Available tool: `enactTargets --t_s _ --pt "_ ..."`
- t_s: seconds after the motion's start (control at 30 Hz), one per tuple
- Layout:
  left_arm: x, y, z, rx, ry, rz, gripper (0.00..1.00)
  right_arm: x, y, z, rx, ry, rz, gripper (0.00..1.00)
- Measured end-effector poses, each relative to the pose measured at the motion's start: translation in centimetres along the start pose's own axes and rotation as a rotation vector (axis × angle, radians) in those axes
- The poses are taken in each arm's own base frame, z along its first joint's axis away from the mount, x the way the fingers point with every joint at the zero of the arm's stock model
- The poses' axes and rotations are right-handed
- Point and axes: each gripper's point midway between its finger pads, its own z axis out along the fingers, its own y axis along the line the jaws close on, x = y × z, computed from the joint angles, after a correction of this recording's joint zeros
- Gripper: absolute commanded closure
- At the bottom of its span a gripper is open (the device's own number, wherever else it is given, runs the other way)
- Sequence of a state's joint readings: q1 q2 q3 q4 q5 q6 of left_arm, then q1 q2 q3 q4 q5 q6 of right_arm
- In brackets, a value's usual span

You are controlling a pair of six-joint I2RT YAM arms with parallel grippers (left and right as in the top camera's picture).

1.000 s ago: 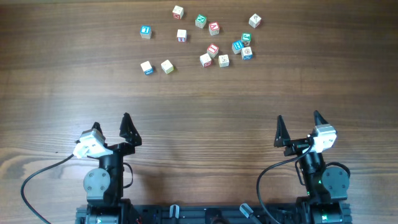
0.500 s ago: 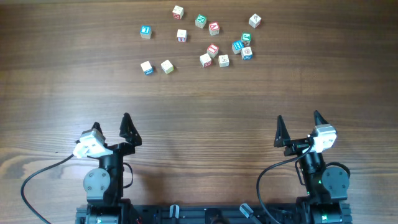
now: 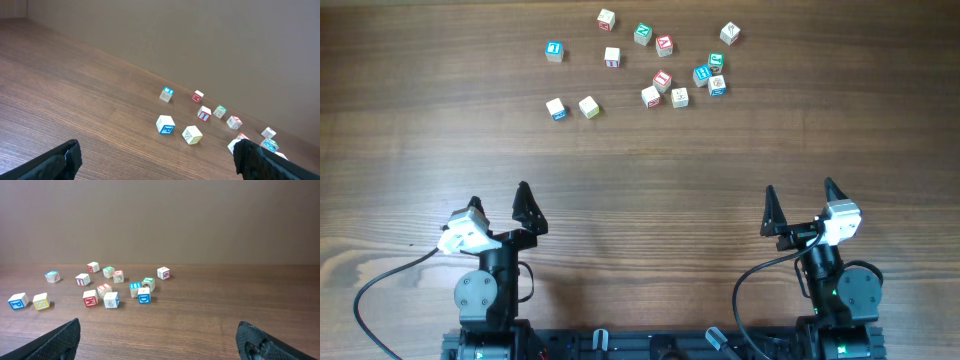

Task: Form a horizontal line

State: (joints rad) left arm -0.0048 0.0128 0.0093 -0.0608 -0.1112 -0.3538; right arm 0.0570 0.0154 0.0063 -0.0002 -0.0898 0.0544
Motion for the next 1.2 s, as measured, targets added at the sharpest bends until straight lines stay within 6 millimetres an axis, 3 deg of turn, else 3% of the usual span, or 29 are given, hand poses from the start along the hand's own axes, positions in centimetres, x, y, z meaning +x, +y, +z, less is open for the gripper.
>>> enactTargets --t_s 0.07,0.17,0.27,0.33,0.37,0.43,0.47,0.6,0.7,0.8,0.87,0.97,1.0,1.03,1.07,1.2 --pt "0.0 -0.3 0.0 0.015 0.002 0.000 0.00 0.0 0.0 0.0 0.000 0.000 0.000 0.00" --pt "-0.2 -2.4 -0.2 0.132 0.007 -0.002 0.00 0.0 0.0 0.0 0.000 0.000 0.000 0.00" --pt "1.4 -3.4 -1.0 0.167 0.161 0.000 0.00 0.0 0.0 0.0 0.000 0.000 0.000 0.00" --pt "-0.2 -4.4 -1.6 0.165 0.212 -0.001 0.00 0.0 0.0 0.0 0.000 -0.001 0.000 0.00" --pt "-2.4 -5.5 -2.3 0.156 0.260 -0.003 0.00 0.0 0.1 0.0 -0.003 -0.001 -0.001 0.00" --pt "-4.4 -6.5 -2.4 0.143 0.303 -0.003 0.00 0.0 0.1 0.0 -0.004 0.000 0.000 0.00" --pt "-6.4 -7.6 -2.1 0.117 0.370 -0.005 0.00 0.0 0.1 0.0 -0.007 -0.002 0.000 0.00" --pt "-12.3 -10.7 1.2 0.050 0.537 0.006 0.00 0.0 0.1 0.0 -0.007 -0.001 0.000 0.00" --pt "-16.2 -13.2 7.5 0.012 0.633 0.025 0.00 -0.1 0.1 0.0 -0.007 -0.003 0.000 0.00" --pt "-14.9 -13.4 13.2 -0.027 0.737 0.042 0.00 0.0 0.1 0.0 -0.007 -0.002 0.000 0.00" --pt "-12.6 -12.7 16.5 -0.047 0.809 0.071 0.00 -0.1 0.1 0.0 -0.007 -0.003 0.000 0.00" --pt "-8.3 -11.2 18.8 -0.083 0.917 0.084 0.00 -0.1 0.1 0.0 -0.007 -0.003 0.000 0.00" --pt "-6.8 -10.7 19.6 -0.095 0.952 0.086 0.04 -0.1 0.1 0.0 -0.007 -0.003 0.000 0.00" --pt "-5.5 -10.3 20.1 -0.103 0.978 0.086 0.41 -0.1 0.1 0.0 -0.007 -0.003 0.000 0.00" --pt "-4.7 -10.1 20.5 -0.106 0.994 0.090 0.92 -0.1 0.1 0.0 -0.007 -0.003 0.000 0.00" --pt "-3.7 -10.0 21.1 -0.107 1.010 0.090 0.96 -0.1 0.1 0.0 -0.007 -0.003 0.000 0.00"
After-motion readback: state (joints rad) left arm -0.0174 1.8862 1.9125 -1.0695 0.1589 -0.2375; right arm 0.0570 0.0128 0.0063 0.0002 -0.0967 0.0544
